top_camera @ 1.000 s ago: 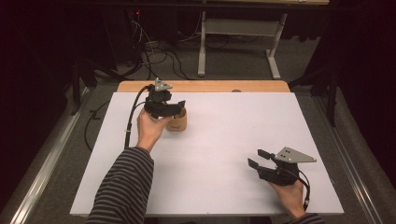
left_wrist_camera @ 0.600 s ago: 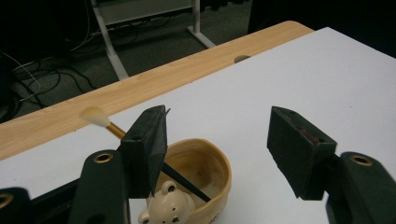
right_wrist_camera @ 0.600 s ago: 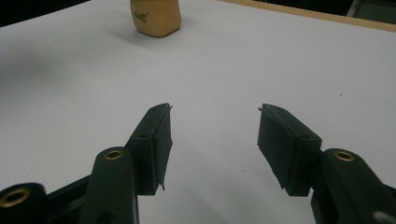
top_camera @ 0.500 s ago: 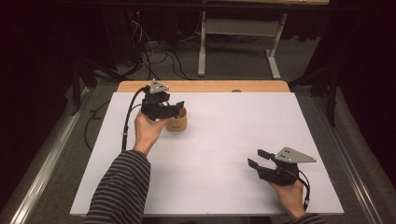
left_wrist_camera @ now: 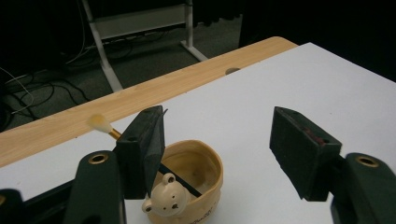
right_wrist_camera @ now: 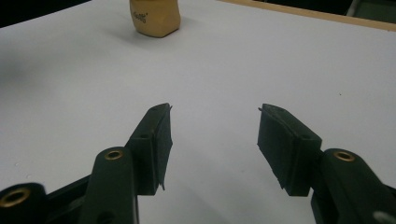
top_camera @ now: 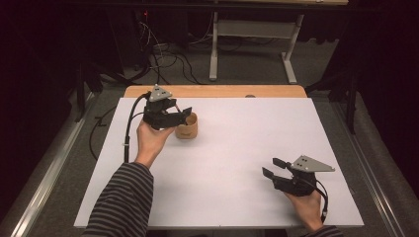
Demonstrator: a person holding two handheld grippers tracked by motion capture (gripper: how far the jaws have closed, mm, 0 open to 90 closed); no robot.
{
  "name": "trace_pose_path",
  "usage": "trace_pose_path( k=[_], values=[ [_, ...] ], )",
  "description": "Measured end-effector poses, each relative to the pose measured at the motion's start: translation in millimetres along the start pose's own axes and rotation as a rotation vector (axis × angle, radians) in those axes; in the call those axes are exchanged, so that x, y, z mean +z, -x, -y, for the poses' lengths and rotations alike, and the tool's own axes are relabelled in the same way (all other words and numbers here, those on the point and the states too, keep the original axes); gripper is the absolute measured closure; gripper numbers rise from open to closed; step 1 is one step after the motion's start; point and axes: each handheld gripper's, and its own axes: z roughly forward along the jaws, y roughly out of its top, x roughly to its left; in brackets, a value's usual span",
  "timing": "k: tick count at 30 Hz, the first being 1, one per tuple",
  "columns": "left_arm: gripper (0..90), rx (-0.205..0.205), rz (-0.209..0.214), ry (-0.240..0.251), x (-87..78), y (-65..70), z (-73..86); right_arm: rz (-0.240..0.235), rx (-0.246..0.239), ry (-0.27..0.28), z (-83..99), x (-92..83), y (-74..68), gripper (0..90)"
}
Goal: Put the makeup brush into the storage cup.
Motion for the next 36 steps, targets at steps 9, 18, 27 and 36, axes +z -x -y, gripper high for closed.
trace_pose_path(
  k=[9,18,27,36],
  values=[
    [34.5,0.006,0.017,0.025,-10.4,1.8,3.7,-0.002,0.004,0.005,0.1,-0.5,0.4,46.4],
    [32.5,0.017,0.038,0.045,-21.0,2.8,6.7,-0.001,0.003,0.004,0.1,-0.3,0.7,45.4],
    [31.8,0.021,0.046,0.053,-28.2,4.4,9.1,0.001,0.001,0.007,-0.1,-0.6,0.2,44.9],
    [31.5,0.025,0.054,0.064,-36.0,5.9,11.9,0.002,0.001,0.004,-0.3,-0.8,-0.1,44.9]
  ],
)
